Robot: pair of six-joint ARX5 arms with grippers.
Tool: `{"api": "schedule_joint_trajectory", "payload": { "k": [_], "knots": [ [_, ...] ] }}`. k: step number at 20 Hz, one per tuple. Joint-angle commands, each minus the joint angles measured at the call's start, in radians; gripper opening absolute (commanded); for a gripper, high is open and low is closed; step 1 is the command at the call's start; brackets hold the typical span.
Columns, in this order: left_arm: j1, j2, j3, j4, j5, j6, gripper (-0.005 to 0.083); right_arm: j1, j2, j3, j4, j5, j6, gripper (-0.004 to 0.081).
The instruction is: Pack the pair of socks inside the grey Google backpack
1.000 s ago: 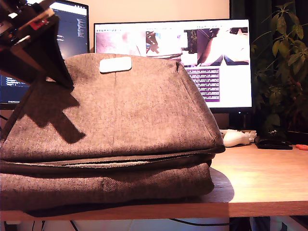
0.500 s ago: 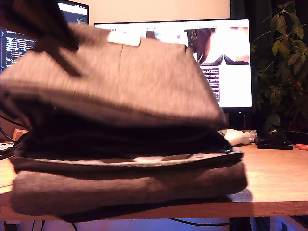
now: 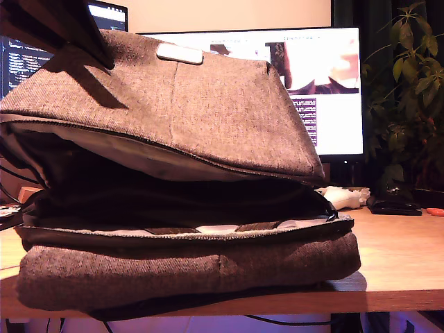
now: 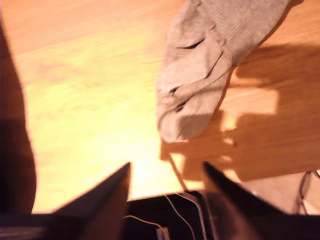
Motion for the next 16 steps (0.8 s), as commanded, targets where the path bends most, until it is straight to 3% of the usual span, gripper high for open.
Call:
{"api": "schedule_joint_trajectory", "payload": {
  "k": [1, 5, 9, 13, 16],
  "knots": [
    [-0.009, -0.004, 0.043, 0.039, 0.021, 0.028, -0.0021, -0.002, 0.034, 0.04, 0.007, 0.001, 0.009, 0.0549],
    [-0.009, -0.004, 0.044, 0.039, 0.022, 0.028, -0.0021, -0.005, 0.124, 0.06, 0.06, 0.017, 0.027, 0.0549],
    [-0.009, -0.004, 0.043, 0.039, 0.022, 0.028, -0.0021, -0.049, 0.208, 0.074, 0.114, 0.085, 0.024, 0.0549],
    [-0.009, -0.004, 0.044, 0.04, 0.022, 0.028, -0.0021, -0.095, 0.263, 0.087, 0.155, 0.078, 0.023, 0.0549],
    [-0.009, -0.004, 0.043, 0.04, 0.022, 0.035, -0.0021, -0.1, 0.316, 0.087, 0.208, 0.021, 0.025, 0.0548]
  ]
}}
